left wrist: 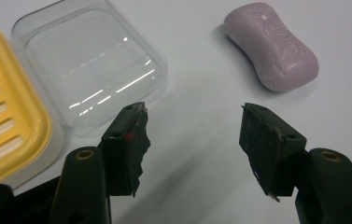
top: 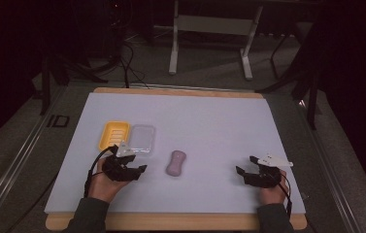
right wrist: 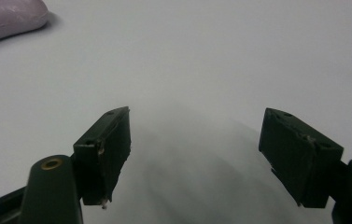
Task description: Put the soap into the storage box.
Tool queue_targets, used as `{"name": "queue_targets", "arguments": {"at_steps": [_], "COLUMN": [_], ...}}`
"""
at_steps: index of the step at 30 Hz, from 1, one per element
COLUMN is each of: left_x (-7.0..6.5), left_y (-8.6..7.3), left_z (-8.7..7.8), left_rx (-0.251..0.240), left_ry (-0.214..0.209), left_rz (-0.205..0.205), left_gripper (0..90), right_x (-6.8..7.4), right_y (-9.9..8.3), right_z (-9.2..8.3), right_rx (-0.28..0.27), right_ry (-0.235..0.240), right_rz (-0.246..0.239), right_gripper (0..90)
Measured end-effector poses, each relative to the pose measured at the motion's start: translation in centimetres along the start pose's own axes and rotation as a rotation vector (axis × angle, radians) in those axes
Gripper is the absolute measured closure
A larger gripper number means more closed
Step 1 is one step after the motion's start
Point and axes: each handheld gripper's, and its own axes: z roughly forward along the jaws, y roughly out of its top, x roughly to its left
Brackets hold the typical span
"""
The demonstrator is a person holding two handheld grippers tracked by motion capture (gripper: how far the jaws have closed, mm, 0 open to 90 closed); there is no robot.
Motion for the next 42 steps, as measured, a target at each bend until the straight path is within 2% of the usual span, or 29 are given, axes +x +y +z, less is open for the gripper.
{"name": "queue_targets", "arguments": {"at_steps": [4, 14, 19, 24, 26, 31, 35, 42], "left_x": [-0.2, -0.7, -1.1, -1.6, -1.5, -1.6, -1.9, -2.4], "left_y": [0.7, 2.7, 3.5, 4.2, 4.4, 5.0, 5.5, 6.2], "left_z": [0.3, 0.7, 1.3, 2.0, 2.2, 2.9, 3.4, 3.9], "left_rx": [0.011, 0.019, 0.038, 0.056, 0.061, 0.073, 0.086, 0.099], "left_ry": [-0.004, -0.013, -0.028, -0.030, -0.043, -0.059, -0.058, -0.059], "left_rz": [0.012, 0.043, 0.061, 0.070, 0.074, 0.062, 0.085, 0.093], "left_gripper": [41.7, 41.0, 40.7, 40.7, 40.6, 40.5, 39.1, 37.2], "right_x": [0.0, 0.1, 0.1, 0.2, 0.2, 0.3, 0.4, 0.2], "right_y": [0.0, 0.0, 0.1, 0.1, 0.1, 0.1, 0.1, 0.1], "right_z": [0.0, 0.1, 0.1, 0.2, 0.2, 0.2, 0.2, 0.1], "right_rx": [0.004, 0.010, 0.015, 0.017, 0.019, 0.019, 0.028, 0.017], "right_ry": [0.000, 0.003, 0.000, -0.004, -0.007, -0.012, -0.016, -0.013], "right_rz": [-0.004, -0.009, -0.011, -0.018, -0.020, -0.023, -0.027, -0.016], "right_gripper": [20.6, 18.8, 16.4, 15.2, 15.2, 15.3, 15.5, 15.7]}}
